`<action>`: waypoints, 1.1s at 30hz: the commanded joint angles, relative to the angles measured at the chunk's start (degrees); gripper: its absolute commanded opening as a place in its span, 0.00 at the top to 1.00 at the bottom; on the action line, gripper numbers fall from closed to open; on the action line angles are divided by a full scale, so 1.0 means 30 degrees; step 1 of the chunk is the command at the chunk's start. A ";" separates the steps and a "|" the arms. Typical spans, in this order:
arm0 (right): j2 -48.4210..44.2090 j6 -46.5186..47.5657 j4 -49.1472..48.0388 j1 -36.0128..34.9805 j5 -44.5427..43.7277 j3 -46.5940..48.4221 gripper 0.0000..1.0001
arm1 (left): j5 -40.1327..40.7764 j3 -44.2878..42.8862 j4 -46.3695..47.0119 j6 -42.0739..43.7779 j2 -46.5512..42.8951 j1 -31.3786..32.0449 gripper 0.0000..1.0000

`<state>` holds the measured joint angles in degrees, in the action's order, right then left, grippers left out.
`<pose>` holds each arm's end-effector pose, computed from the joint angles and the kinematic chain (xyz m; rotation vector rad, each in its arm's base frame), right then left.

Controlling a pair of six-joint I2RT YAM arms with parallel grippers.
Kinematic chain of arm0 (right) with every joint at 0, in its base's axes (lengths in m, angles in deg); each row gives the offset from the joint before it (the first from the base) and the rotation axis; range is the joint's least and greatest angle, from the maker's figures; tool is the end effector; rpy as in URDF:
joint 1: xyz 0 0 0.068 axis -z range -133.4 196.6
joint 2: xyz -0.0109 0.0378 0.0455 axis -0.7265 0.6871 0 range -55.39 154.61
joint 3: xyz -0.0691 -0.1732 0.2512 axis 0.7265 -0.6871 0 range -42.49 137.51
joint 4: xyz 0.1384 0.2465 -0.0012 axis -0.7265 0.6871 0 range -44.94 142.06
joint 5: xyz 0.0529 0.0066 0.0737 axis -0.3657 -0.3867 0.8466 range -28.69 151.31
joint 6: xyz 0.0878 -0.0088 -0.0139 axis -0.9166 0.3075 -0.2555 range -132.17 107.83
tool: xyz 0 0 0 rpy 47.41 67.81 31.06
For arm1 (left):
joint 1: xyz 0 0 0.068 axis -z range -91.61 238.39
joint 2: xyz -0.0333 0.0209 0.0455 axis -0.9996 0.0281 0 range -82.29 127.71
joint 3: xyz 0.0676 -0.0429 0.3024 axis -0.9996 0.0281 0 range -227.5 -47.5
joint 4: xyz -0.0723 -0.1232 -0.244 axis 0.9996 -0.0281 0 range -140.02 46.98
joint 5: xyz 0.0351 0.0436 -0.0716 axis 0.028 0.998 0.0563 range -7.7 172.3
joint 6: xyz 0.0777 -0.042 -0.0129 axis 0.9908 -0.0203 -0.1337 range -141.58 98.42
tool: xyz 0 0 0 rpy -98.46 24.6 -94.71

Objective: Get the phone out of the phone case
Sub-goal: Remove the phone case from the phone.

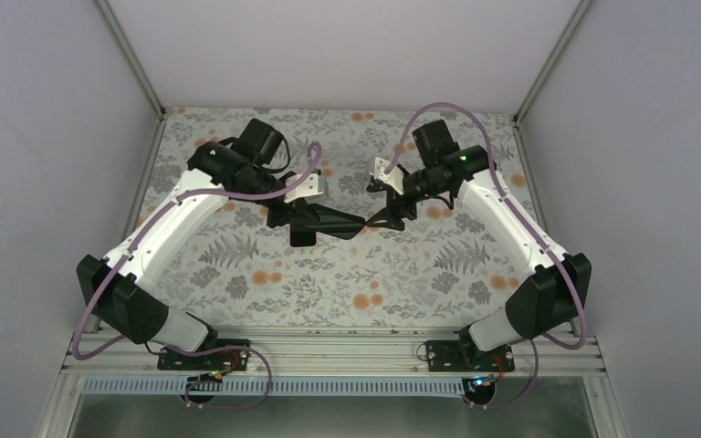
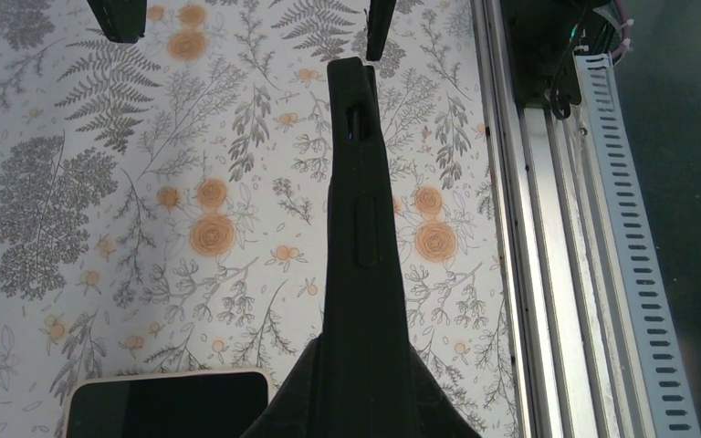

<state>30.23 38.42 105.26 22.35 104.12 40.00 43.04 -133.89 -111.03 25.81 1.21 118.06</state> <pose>0.2755 0.1835 0.3448 -1.6468 1.7832 0.7922 0.2415 -0.1955 0.3671 1.7131 1.8353 -0.7971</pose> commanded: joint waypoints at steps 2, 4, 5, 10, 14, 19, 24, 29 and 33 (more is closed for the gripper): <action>0.0415 -0.0145 -0.0674 0.0114 0.0171 0.0299 0.09 | -0.1346 -0.0532 0.0266 0.0146 -0.0290 -0.0076 0.98; 0.0587 -0.0291 -0.1036 0.0089 0.0092 0.0302 0.09 | -0.1637 -0.0650 0.0094 0.0217 -0.0275 -0.0068 0.98; 0.0698 -0.0308 -0.1159 0.0086 0.0065 0.0325 0.08 | -0.1734 -0.0735 0.0043 0.0203 -0.0271 -0.0048 0.98; 0.1113 -0.1182 -0.2575 0.0100 -0.0516 0.0521 0.13 | -0.2405 -0.1084 -0.0395 0.0402 -0.0226 -0.0018 0.98; 0.1259 -0.2146 -0.4287 0.0085 -0.1340 0.0711 0.13 | -0.3677 -0.1338 -0.0943 0.0754 -0.0115 -0.0007 0.98; 0.2300 -0.2552 -0.4767 0.0085 -0.2023 0.2201 0.13 | -0.4889 -0.2150 -0.2157 0.1689 0.0878 0.0110 0.98; 0.3581 -0.2529 -0.4439 -0.0008 -0.1789 0.3601 0.14 | -0.5945 -0.3157 -0.2734 0.2011 0.1774 0.0559 0.98; 0.3933 -0.1938 -0.3137 -0.0718 0.1878 0.3816 0.11 | -0.5254 -0.2500 0.0622 0.0170 0.1108 0.1076 0.98; 0.5177 0.1357 0.1157 -0.1344 0.6070 0.4820 0.11 | -0.2406 -0.1211 0.5127 -0.2289 0.0063 0.1068 0.98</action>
<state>41.40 36.34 104.93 21.76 106.21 49.40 42.86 -139.82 -111.73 24.35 6.02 117.45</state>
